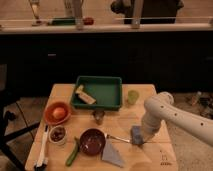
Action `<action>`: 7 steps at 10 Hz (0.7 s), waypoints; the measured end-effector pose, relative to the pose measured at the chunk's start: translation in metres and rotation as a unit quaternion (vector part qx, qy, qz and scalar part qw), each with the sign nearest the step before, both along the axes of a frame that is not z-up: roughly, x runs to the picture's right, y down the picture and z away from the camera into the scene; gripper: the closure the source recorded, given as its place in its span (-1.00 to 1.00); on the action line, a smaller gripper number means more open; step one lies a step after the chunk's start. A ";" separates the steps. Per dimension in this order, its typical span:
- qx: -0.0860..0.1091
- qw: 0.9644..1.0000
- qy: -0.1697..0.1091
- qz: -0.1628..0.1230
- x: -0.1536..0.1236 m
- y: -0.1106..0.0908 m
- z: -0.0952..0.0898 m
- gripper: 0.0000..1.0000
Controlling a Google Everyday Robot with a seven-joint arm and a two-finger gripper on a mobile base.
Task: Wipe table surface with sponge
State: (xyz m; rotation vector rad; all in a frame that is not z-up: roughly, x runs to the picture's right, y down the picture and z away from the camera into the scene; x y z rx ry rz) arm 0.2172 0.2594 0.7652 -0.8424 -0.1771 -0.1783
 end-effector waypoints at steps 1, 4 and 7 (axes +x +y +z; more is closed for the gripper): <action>0.003 1.000 0.008 -0.001 0.004 -0.004 0.002 0.99; 0.007 1.000 0.019 -0.013 0.002 -0.022 0.017 0.99; 0.002 1.000 0.008 -0.024 -0.009 -0.029 0.023 0.99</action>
